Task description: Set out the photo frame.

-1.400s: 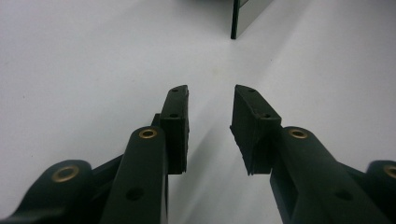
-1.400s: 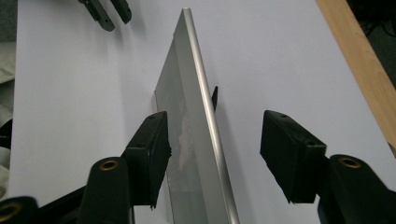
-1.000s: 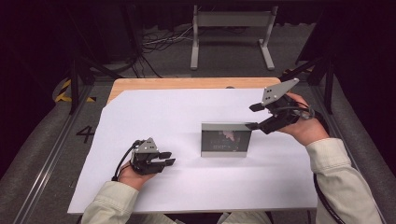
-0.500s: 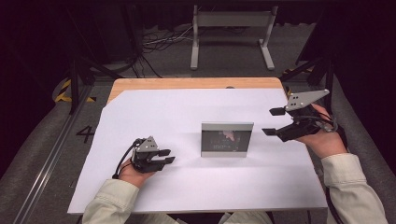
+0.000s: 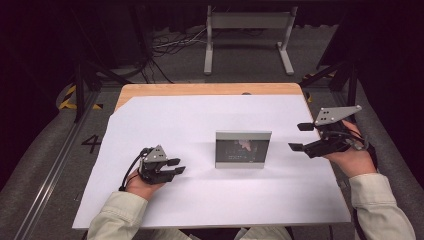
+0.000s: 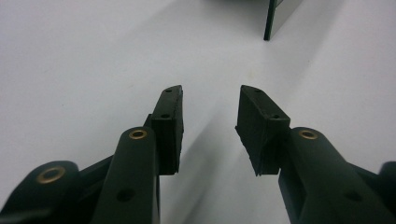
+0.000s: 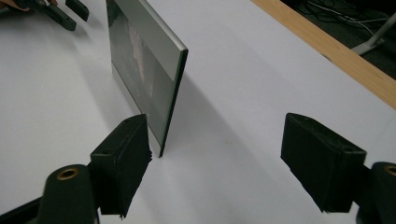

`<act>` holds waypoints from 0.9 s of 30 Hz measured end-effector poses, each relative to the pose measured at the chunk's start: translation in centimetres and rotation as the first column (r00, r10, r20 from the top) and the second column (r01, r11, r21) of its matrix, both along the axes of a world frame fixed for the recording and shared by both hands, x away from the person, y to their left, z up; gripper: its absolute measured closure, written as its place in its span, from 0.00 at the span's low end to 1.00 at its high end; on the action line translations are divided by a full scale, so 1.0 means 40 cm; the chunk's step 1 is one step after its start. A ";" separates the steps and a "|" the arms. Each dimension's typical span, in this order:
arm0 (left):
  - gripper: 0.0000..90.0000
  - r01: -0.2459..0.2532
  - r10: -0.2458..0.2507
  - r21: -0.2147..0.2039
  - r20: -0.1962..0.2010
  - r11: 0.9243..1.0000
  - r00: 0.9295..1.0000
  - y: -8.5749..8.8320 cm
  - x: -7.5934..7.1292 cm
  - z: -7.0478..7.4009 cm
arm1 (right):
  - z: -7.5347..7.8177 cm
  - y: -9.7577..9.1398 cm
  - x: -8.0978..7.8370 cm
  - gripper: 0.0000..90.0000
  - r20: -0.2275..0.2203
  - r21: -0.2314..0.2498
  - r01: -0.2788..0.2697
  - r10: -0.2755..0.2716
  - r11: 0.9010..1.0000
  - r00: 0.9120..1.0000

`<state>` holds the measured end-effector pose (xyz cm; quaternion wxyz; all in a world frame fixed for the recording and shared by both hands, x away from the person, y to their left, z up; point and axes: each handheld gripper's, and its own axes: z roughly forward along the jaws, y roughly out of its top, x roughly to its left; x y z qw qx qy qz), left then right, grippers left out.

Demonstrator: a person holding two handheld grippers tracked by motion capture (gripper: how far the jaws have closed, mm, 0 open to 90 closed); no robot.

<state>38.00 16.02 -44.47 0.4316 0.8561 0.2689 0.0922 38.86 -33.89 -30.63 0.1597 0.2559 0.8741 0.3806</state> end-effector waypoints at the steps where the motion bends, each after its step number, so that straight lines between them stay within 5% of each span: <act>1: 0.68 -0.003 0.003 0.000 0.000 1.000 1.000 0.002 0.000 0.000 | -0.016 -0.009 -0.001 0.26 -0.005 0.008 0.013 -0.013 1.000 1.000; 27: 0.64 -0.002 0.002 -0.023 0.012 1.000 1.000 0.008 -0.001 0.001 | -0.222 -0.039 -0.014 0.23 -0.131 0.081 0.099 -0.088 0.992 0.988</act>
